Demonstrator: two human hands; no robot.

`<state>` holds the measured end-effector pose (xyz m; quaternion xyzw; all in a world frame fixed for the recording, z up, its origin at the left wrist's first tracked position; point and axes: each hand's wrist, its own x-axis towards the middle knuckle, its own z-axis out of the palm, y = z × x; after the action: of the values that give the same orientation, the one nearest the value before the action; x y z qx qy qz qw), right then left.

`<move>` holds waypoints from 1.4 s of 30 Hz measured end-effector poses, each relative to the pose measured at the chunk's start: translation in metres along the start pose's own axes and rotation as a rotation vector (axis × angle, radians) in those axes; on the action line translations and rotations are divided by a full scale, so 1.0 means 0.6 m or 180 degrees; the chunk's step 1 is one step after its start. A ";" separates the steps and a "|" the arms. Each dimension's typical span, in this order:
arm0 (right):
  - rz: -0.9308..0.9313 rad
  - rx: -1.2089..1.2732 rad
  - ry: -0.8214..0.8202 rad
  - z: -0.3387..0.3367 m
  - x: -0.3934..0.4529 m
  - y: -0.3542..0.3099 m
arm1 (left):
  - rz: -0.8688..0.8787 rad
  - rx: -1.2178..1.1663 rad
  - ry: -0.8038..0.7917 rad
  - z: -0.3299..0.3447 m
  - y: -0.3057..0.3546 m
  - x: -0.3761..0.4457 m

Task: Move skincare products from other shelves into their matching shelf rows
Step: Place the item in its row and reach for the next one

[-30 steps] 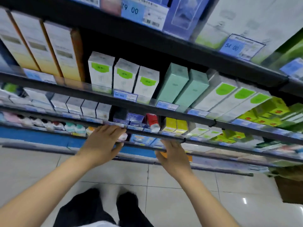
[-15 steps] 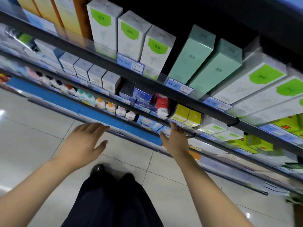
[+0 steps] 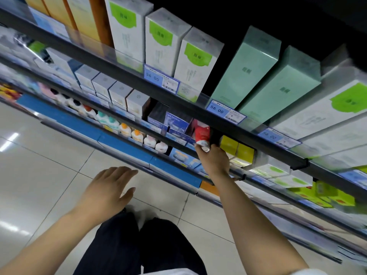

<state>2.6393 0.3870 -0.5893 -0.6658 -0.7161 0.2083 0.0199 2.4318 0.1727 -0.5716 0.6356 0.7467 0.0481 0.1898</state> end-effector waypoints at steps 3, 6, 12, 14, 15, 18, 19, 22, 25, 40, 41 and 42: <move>0.0057 0.0276 0.0132 -0.012 -0.012 0.011 | 0.0004 -0.0087 -0.0093 -0.003 0.012 0.021; 0.0065 0.0295 0.0015 -0.041 -0.054 0.026 | 0.0118 -0.0330 -0.0120 -0.013 0.042 0.047; 0.0036 0.0336 0.0096 -0.090 -0.182 0.075 | 0.0221 -0.1120 -0.0352 -0.046 0.131 0.089; 0.0016 0.0425 -0.0048 -0.109 -0.219 0.090 | 0.0028 -0.1571 -0.0639 -0.055 0.160 0.101; 0.0026 0.0490 -0.0113 -0.118 -0.235 0.095 | -0.0137 -0.1932 -0.0823 -0.059 0.176 0.105; -0.0070 0.0751 -0.0076 -0.145 -0.272 0.106 | -0.0404 -0.3067 -0.1072 -0.075 0.225 0.106; -0.0126 0.0778 -0.0020 -0.153 -0.282 0.106 | -0.0313 -0.3247 -0.1094 -0.082 0.239 0.103; -0.0294 0.0802 0.0096 -0.169 -0.300 0.104 | -0.0141 -0.3607 -0.0875 -0.093 0.268 0.091; -0.0445 0.0854 0.0108 -0.180 -0.305 0.093 | -0.0274 -0.4025 -0.0452 -0.114 0.272 0.070; -0.2663 0.1487 -0.0268 -0.254 -0.344 -0.275 | 0.0314 -0.3940 0.1328 -0.395 0.056 -0.148; -0.2804 0.1556 -0.0245 -0.259 -0.358 -0.311 | 0.0356 -0.3807 0.1444 -0.415 0.034 -0.170; -0.2936 0.1609 -0.0196 -0.261 -0.375 -0.348 | 0.0391 -0.3707 0.1560 -0.433 0.011 -0.193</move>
<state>2.5149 0.2072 -0.3226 -0.2494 -0.8625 0.3636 0.2484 2.3624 0.1059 -0.3037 0.4405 0.5821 0.6013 0.3249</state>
